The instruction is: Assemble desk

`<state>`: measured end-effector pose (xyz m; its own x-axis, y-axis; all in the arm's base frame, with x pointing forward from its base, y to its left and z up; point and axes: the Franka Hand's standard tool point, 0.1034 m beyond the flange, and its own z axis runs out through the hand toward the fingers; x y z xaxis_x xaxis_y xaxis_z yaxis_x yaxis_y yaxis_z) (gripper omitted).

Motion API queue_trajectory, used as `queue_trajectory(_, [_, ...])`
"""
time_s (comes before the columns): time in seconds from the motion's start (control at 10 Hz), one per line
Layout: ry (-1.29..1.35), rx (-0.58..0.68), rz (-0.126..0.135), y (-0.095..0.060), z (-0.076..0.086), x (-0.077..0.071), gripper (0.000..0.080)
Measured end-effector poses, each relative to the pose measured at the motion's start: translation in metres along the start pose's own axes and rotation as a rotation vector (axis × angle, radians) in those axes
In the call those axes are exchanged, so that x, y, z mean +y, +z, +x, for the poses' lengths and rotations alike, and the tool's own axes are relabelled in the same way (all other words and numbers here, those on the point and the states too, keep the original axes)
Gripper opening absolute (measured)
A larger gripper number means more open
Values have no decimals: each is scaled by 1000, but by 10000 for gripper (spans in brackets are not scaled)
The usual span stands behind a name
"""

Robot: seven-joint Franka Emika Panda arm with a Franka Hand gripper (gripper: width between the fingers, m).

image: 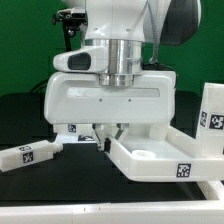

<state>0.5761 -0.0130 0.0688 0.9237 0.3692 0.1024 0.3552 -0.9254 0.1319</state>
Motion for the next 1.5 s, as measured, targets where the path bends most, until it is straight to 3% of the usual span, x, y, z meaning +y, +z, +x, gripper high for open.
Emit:
queue_trajectory(0.1, [-166, -13, -8, 2, 7, 11, 42])
queue_trajectory(0.2, [-307, -17, -24, 2, 24, 17, 42])
queue_trajectory(0.3, [-439, -13, -31, 1, 35, 12, 42])
queue_trajectory(0.4, [-521, -17, -34, 1, 37, 7, 42])
queue_trajectory(0.8, [-735, -42, -55, 3, 33, 16, 42])
queue_trajectory(1.1, [-1137, -25, -62, 6, 53, 14, 42])
queue_trajectory(1.5, [-1170, -47, -67, 9, 48, 19, 42])
